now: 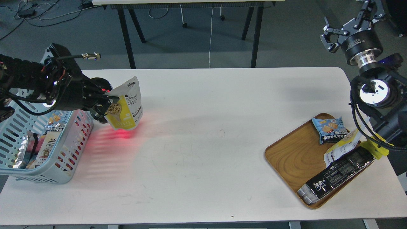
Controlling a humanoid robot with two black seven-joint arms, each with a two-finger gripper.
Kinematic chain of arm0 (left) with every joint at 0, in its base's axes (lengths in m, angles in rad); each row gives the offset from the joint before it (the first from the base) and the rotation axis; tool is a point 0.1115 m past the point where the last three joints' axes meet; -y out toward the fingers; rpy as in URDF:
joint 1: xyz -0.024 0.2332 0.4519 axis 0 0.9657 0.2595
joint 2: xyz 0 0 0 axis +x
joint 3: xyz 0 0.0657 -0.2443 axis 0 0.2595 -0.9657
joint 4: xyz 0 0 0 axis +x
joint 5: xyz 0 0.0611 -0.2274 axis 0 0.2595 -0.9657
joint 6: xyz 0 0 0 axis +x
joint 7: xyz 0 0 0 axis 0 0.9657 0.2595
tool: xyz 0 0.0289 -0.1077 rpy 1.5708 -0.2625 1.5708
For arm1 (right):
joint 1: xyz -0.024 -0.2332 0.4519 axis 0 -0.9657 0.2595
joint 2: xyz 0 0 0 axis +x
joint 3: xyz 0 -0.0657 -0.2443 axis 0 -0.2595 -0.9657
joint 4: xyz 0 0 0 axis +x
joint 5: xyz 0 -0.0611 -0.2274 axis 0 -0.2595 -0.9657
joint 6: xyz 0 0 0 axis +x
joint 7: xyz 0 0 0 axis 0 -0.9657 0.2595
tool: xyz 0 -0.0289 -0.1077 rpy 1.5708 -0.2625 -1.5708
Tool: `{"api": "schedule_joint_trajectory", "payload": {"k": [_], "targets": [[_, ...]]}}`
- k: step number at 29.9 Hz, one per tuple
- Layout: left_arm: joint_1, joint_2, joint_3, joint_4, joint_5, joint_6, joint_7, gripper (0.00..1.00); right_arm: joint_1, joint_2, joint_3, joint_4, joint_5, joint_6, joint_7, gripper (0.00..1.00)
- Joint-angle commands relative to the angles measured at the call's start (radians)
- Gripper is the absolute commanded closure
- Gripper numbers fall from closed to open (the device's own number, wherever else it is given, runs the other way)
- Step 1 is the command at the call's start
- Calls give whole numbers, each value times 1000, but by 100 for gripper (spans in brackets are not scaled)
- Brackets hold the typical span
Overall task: Scan snack and place in basket
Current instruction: 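Carry the yellow bag over the red scanner and hold it there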
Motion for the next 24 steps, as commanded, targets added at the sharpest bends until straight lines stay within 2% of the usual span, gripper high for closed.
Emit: {"api": "schedule_joint_trajectory", "payload": {"k": [1, 14, 24], "targets": [[4, 0, 6, -4, 0, 2, 0, 100, 0, -3, 0, 0, 0, 1, 0, 1], [36, 6, 9, -26, 0, 6, 0, 100, -1, 2, 0, 0, 0, 1, 0, 1], [22, 29, -63, -33, 0, 3, 0, 100, 0, 13, 1, 0, 0, 1, 0, 1]]}}
